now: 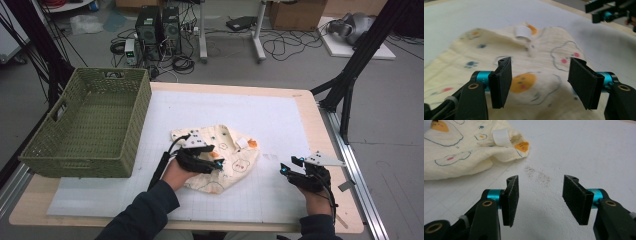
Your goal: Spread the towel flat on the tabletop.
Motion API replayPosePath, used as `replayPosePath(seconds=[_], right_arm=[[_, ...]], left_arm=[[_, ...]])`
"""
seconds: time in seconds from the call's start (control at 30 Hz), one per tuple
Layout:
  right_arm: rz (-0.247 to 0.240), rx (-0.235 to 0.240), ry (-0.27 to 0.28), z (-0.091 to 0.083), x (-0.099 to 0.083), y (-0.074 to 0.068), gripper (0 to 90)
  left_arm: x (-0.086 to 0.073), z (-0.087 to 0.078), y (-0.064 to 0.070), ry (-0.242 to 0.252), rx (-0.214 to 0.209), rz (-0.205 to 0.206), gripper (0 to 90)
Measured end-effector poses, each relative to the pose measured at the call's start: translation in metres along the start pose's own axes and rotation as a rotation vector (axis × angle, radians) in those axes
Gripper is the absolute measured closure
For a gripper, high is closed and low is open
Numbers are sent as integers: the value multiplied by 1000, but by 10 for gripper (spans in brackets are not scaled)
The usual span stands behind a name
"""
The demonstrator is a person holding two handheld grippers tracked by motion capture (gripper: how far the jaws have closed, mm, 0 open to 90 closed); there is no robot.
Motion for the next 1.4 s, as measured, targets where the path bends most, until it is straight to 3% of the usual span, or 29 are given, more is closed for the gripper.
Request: replayPosePath(seconds=[0.17, 0.33, 0.4, 0.47, 0.53, 0.57, 0.67, 0.7, 0.73, 0.8, 0.87, 1.03, 1.13, 1.2, 1.4], right_arm=[[-4, 1, 2, 0, 0, -1, 468], [-6, 9, -3, 1, 0, -2, 471], [-4, 12, -4, 1, -1, -2, 471], [-2, 12, -4, 1, -1, -2, 471], [-6, 12, -5, 2, -1, -2, 472], [-4, 13, -9, 2, -1, -3, 472], [-7, 15, -11, 3, -2, -4, 474], [-12, 19, -13, 3, -2, -4, 475], [-12, 19, -13, 3, -2, -4, 475], [-7, 23, -18, 4, -2, -6, 475], [-8, 22, -17, 5, -2, -7, 476], [-1, 40, -15, 10, -2, -12, 481], [-19, 60, -16, 17, 1, -21, 485], [-35, 74, -21, 22, 2, -28, 488], [-58, 129, -7, 34, 10, -49, 493]], left_arm=[[-7, 21, 25, -67, -75, 50, 356], [-18, 35, 29, -143, -58, 77, 383], [-21, 37, 26, -170, -51, 89, 487], [-23, 37, 25, -185, -51, 92, 654], [-24, 36, 24, -190, -48, 95, 683], [-23, 35, 23, -189, -37, 110, 806], [-21, 32, 20, -175, -25, 105, 864], [-17, 28, 16, -143, -9, 99, 878], [-17, 28, 16, -143, -9, 99, 880], [-9, 17, 1, -80, 49, 68, 882], [-7, 10, -9, -61, 79, 39, 883], [-8, -8, -34, -51, 166, 6, 882], [-9, -15, -42, -50, 203, -8, 882], [-13, -22, -53, -65, 255, -8, 881], [-16, -27, -60, -61, 280, -20, 881]])
Point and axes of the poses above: each handheld gripper's, and its own axes: z roughly forward along the jaws, x roughly out of its top, y roughly to its right, the point moved 5 cm from there along z, roughly forward along the jaws, and after that the axes turned 9 degrees about y, right-handed, at the moved point
